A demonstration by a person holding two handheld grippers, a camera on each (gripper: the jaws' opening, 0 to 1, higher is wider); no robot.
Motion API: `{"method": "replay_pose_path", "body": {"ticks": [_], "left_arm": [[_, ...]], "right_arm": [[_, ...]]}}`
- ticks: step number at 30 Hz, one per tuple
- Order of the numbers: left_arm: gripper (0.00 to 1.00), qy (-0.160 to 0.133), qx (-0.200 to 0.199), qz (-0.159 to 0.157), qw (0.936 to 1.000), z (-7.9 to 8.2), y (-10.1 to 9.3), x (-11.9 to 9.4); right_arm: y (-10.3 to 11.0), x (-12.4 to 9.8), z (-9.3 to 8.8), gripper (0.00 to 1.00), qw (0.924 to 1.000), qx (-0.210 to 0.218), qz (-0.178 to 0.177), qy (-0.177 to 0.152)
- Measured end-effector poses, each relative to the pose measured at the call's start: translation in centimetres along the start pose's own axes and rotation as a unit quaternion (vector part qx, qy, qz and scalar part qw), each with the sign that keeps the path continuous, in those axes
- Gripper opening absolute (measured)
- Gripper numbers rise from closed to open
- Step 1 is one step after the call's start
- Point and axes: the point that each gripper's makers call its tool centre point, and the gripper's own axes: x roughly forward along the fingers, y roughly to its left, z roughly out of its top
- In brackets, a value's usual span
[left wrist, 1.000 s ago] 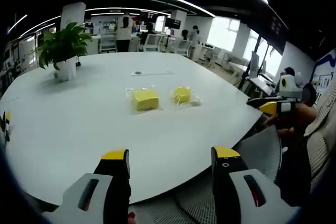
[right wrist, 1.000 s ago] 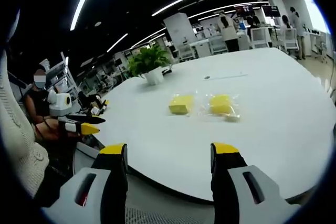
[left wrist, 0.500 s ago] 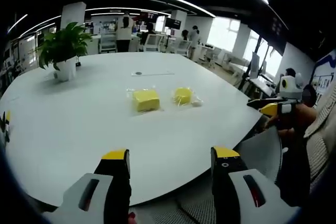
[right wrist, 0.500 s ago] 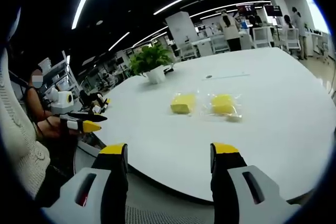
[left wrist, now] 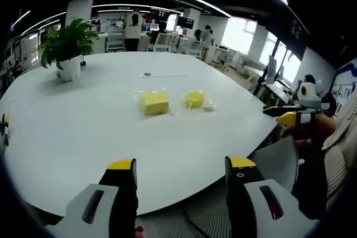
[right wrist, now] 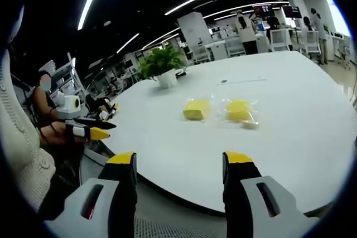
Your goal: Compare the silicone blocks by pressing each to a similar depth, holding the contact briefly, and releasing to observe deformation and rebound differences across the visible hardness samples.
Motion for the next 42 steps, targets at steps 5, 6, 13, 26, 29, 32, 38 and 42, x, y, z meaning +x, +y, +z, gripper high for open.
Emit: {"method": "replay_pose_path", "body": {"ticks": [5,6,13,26,29,32,38,42], "left_arm": [[0.65,0.000,-0.001,0.000,1.0000,0.4,0.3,0.4],[0.66,0.001,-0.001,0.002,1.0000,0.5,0.4,0.5],[0.65,0.008,-0.001,0.001,1.0000,1.0,1.1,1.3],[0.64,0.004,0.008,0.002,1.0000,3.9,3.2,3.2],[0.63,-0.010,0.012,-0.005,0.9999,5.1,3.4,3.8],[0.63,-0.015,0.005,-0.008,0.9998,5.9,3.9,4.5],[0.56,-0.063,-0.026,-0.033,0.9971,8.4,4.1,6.0],[0.57,-0.073,-0.044,-0.039,0.9956,9.7,4.8,7.1]], "right_arm": [[-0.1,0.1,-0.1,0.57,1.0000,0.000,0.000,0.001],[-0.2,0.1,-0.1,0.56,1.0000,0.001,0.000,0.001],[-0.8,0.8,0.0,0.56,1.0000,0.003,-0.002,0.009],[-1.7,2.4,0.0,0.56,0.9996,0.010,0.001,0.026],[-2.0,2.7,0.1,0.56,0.9996,0.010,-0.001,0.028],[-2.4,3.0,0.1,0.55,0.9994,0.012,-0.001,0.032],[-2.9,3.6,0.0,0.53,0.9991,0.017,0.000,0.039],[-3.3,4.1,0.0,0.53,0.9989,0.020,-0.001,0.043]]}}
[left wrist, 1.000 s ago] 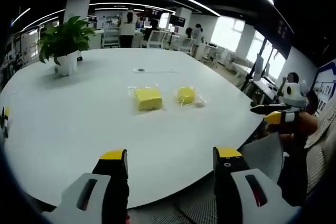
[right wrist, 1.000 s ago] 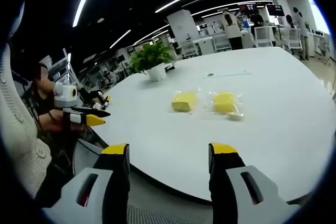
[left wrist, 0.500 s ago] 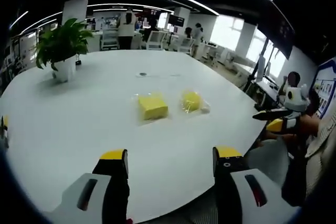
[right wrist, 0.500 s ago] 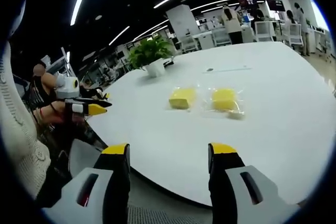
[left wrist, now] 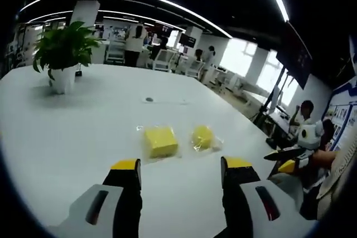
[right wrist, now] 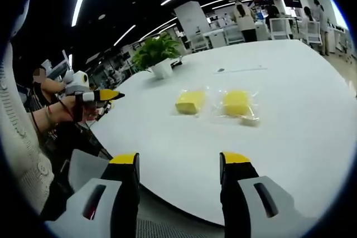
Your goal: Compare the silicone blocks by pressing each to a similar depth, holding the contact briefly, and releasing to observe deformation and rebound differences across the visible hardness samples.
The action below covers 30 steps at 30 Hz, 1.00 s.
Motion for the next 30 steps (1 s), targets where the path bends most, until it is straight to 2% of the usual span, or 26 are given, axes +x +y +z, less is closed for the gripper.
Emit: {"method": "replay_pose_path", "body": {"ticks": [8,17,30], "left_arm": [[0.56,-0.001,0.007,-0.011,0.9999,1.7,1.2,3.4],[0.55,0.012,0.016,-0.023,0.9995,2.4,2.7,7.0],[0.54,0.046,0.008,-0.039,0.9982,1.1,6.1,11.6]], "right_arm": [[-0.4,0.8,0.3,0.50,1.0000,-0.002,0.008,0.003],[-1.3,1.6,0.4,0.48,0.9999,0.004,0.004,0.014],[-2.1,2.4,0.2,0.44,0.9996,0.005,-0.007,0.027]]}}
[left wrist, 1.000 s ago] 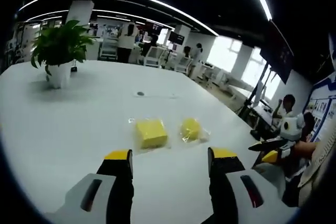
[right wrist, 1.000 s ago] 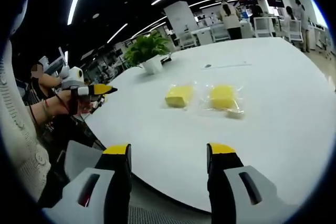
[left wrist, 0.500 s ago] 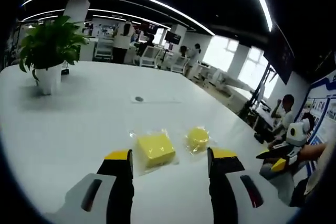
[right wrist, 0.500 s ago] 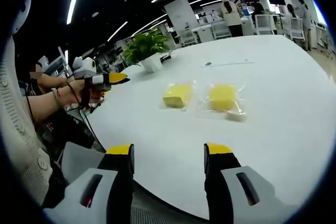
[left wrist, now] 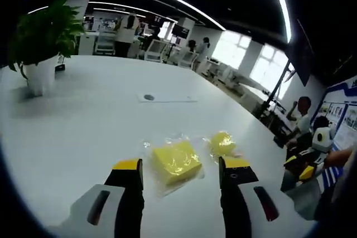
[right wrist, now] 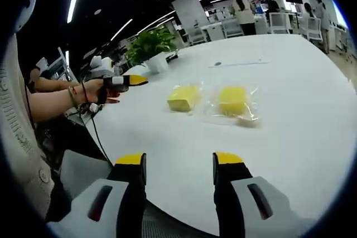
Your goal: Compare the silicone blocks by pressing each to a similar depth, holding the contact briefly, and releasing to observe deformation and rebound differences across the visible hardness samples.
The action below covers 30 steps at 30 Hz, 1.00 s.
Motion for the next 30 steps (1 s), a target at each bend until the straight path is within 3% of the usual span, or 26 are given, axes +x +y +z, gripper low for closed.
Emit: {"method": "replay_pose_path", "body": {"ticks": [12,18,30], "left_arm": [[0.52,0.015,-0.019,-0.013,0.9996,-0.6,2.5,3.6],[0.51,0.008,-0.069,-0.022,0.9974,-1.0,3.3,6.1],[0.49,0.020,-0.098,-0.029,0.9946,-1.6,4.5,9.5]], "right_arm": [[-0.7,0.3,-0.6,0.42,0.9998,0.002,-0.012,0.019],[-1.1,0.3,-0.8,0.42,0.9996,0.009,-0.017,0.022],[-1.4,0.4,-0.8,0.40,0.9992,0.018,-0.024,0.027]]}}
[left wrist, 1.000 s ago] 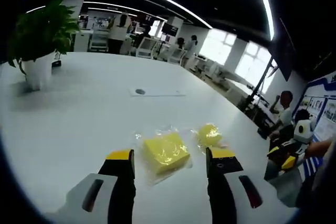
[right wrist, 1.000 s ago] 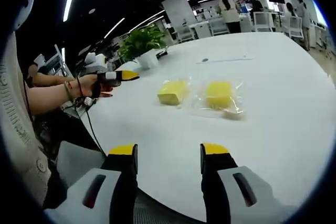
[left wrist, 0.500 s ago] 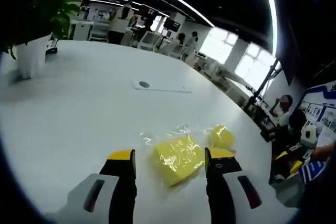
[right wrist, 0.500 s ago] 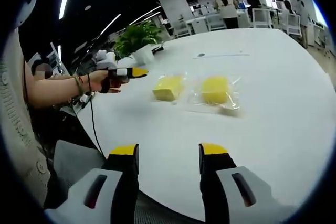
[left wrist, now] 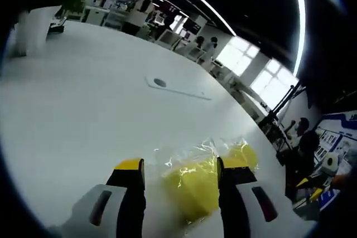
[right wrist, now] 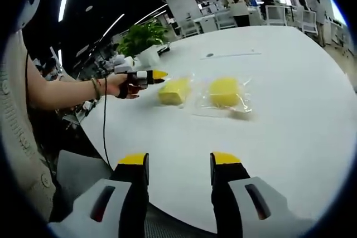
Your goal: Compare the silicone blocks by pressing each to a similar depth, holding the contact briefly, and releasing to observe deformation and rebound differences across the visible hardness samples.
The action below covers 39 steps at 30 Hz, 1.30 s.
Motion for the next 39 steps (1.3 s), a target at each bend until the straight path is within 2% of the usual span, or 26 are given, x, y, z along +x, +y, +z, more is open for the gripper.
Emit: {"method": "replay_pose_path", "body": {"ticks": [3,7,14,17,22,27,29,39], "left_arm": [[0.45,0.002,-0.013,-0.008,0.9999,-0.1,0.0,0.6],[0.30,0.008,-0.032,-0.017,0.9993,-0.4,0.1,1.3],[0.11,0.000,-0.106,-0.020,0.9942,-0.7,1.1,2.0],[0.09,-0.008,-0.120,-0.023,0.9925,-0.6,1.1,2.2],[0.00,-0.007,-0.099,-0.035,0.9944,-0.5,0.4,2.4],[0.00,-0.009,-0.084,-0.029,0.9960,-0.3,-0.2,2.4],[0.00,-0.007,-0.049,-0.025,0.9985,-0.1,-0.3,2.4],[0.00,0.009,0.027,-0.010,0.9995,0.7,-2.3,1.1]], "right_arm": [[-0.2,-0.1,0.0,0.40,1.0000,0.000,-0.004,0.000],[-0.5,-0.2,-0.1,0.40,1.0000,0.002,-0.008,0.002],[-1.0,-0.4,-0.1,0.39,0.9999,0.004,-0.015,0.001],[-1.2,-0.4,-0.3,0.39,0.9998,0.006,-0.017,0.003],[-1.2,-0.4,-0.2,0.39,0.9998,0.007,-0.017,0.002],[-1.2,-0.3,-0.2,0.38,0.9999,0.006,-0.015,0.003],[-1.1,-0.2,-0.1,0.38,0.9999,0.006,-0.014,0.003],[-0.8,-0.2,0.4,0.37,1.0000,-0.001,-0.007,-0.007]]}}
